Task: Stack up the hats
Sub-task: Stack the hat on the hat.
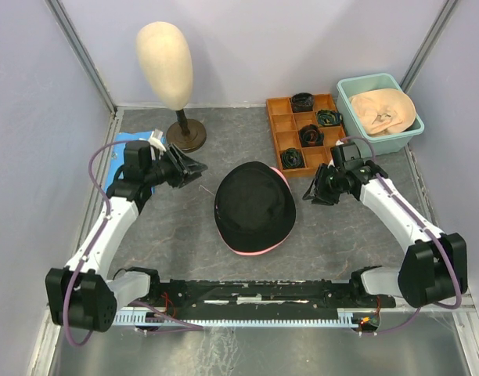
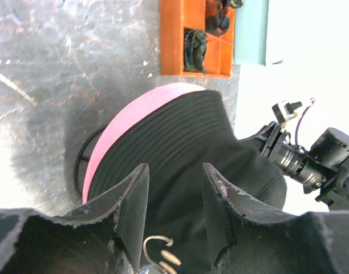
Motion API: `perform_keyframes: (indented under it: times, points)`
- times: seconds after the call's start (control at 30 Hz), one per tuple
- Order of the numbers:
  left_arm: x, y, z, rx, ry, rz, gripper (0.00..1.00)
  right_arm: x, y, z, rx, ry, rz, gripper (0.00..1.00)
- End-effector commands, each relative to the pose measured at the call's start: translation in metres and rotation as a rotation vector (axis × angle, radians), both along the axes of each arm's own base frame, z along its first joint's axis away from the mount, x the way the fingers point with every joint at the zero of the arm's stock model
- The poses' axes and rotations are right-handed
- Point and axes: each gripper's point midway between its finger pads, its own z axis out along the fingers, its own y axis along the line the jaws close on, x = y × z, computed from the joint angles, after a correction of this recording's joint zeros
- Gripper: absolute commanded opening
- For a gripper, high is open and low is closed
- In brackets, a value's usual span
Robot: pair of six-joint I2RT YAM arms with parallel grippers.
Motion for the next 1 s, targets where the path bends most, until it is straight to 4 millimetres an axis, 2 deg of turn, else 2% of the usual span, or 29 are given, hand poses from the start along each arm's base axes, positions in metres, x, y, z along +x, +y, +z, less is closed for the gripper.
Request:
perform_keyframes:
  times: [0.0, 0.07, 0.13, 0.23, 0.4, 0.53, 0.67, 0.83, 0.97]
  points:
    - [0.027, -0.008, 0.036, 0.011, -0.124, -0.061, 0.49, -0.004, 0.002, 0.016, 0.043, -0.015, -0.002, 0.42]
    - [0.036, -0.014, 0.048, 0.017, -0.163, -0.099, 0.49, -0.006, 0.007, 0.024, 0.071, -0.023, 0.015, 0.41]
    - [0.046, -0.018, 0.049, 0.034, -0.177, -0.127, 0.49, -0.01, 0.01, 0.031, 0.097, -0.02, 0.019, 0.38]
    - [0.063, -0.031, 0.035, 0.03, -0.152, -0.2, 0.49, -0.021, 0.015, 0.037, 0.115, 0.01, 0.033, 0.37]
    - [0.084, -0.068, 0.008, 0.043, -0.114, -0.335, 0.47, -0.049, 0.032, 0.044, 0.106, 0.061, 0.096, 0.34]
    - [0.089, -0.091, -0.013, 0.047, -0.083, -0.406, 0.46, -0.071, 0.046, 0.047, 0.119, 0.092, 0.116, 0.25]
    - [0.091, -0.104, -0.029, 0.037, -0.062, -0.455, 0.45, -0.087, 0.055, 0.045, 0.148, 0.131, 0.12, 0.15]
    - [0.087, -0.11, -0.049, 0.041, -0.023, -0.499, 0.43, -0.098, 0.069, 0.032, 0.153, 0.175, 0.154, 0.15]
    - [0.078, -0.107, -0.062, 0.054, 0.002, -0.505, 0.42, -0.092, 0.078, 0.015, 0.139, 0.201, 0.163, 0.14]
